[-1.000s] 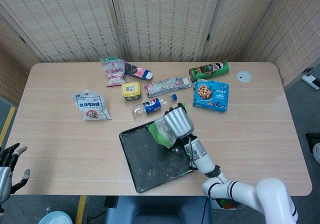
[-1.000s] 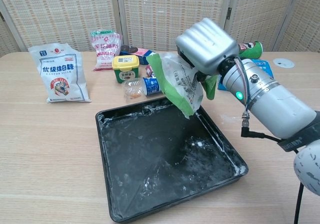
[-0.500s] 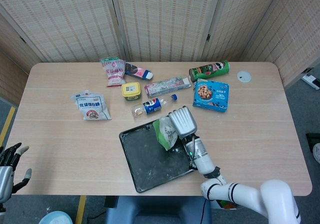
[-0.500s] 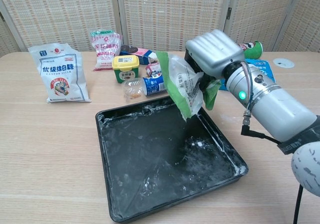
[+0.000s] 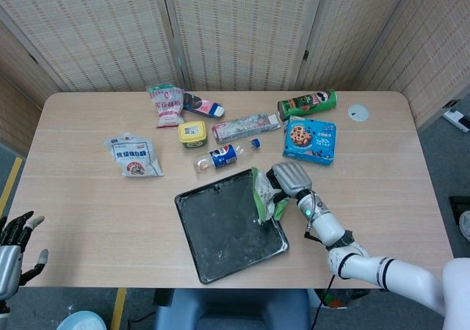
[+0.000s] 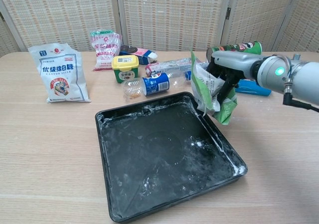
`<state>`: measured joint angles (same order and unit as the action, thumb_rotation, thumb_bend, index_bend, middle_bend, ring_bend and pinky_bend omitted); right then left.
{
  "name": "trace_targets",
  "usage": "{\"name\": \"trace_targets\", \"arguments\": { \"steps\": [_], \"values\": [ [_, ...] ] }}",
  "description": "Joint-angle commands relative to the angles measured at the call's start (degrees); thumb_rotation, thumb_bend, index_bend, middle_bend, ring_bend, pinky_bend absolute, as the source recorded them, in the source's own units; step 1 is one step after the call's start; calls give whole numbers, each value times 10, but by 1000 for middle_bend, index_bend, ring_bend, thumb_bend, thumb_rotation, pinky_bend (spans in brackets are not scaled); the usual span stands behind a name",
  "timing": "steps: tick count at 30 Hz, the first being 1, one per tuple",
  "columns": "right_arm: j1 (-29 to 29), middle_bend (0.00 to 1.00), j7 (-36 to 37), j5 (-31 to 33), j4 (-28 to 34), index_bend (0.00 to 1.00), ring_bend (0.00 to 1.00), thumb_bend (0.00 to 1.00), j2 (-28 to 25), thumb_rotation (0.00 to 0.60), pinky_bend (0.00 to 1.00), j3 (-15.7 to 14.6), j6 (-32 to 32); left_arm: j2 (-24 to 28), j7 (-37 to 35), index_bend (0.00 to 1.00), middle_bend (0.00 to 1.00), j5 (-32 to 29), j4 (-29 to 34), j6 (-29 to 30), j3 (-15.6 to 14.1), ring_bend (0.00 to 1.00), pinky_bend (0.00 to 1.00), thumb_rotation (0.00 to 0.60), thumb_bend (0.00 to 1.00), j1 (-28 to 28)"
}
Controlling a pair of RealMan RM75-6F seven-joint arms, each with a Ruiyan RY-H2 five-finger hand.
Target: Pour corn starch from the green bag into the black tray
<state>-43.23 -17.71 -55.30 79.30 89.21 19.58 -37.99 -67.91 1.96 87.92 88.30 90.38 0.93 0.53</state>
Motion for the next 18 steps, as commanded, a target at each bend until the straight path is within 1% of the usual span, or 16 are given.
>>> {"name": "trace_targets", "arguments": {
  "steps": [1, 4, 9, 12, 14, 18],
  "values": [
    [5, 712, 80, -8, 0, 703, 789, 206, -52, 600, 651, 0, 65, 0, 4, 204, 144, 1, 3, 0, 0, 146, 0, 600, 461, -1],
    [7, 689, 117, -35, -15, 692, 765, 206, -55, 600, 617, -9, 83, 0, 9, 204, 144, 3, 8, -1, 0, 145, 0, 600, 461, -2],
    [13, 663, 196, -102, -54, 677, 739, 206, -42, 600, 592, -24, 99, 4, 18, 203, 144, 5, 17, -2, 1, 145, 0, 600, 462, -5],
    [13, 656, 237, -140, -79, 671, 724, 206, -34, 600, 584, -33, 96, 7, 23, 202, 144, 5, 21, -2, 2, 146, 0, 600, 461, -6],
    [14, 652, 259, -164, -95, 668, 718, 205, -27, 600, 579, -39, 84, 7, 25, 201, 144, 5, 24, -3, 2, 146, 0, 600, 462, -7],
    [11, 644, 276, -203, -132, 662, 713, 206, -10, 600, 567, -56, 56, 7, 29, 201, 144, 7, 27, -5, 1, 145, 0, 600, 462, -8]
  ]
}}
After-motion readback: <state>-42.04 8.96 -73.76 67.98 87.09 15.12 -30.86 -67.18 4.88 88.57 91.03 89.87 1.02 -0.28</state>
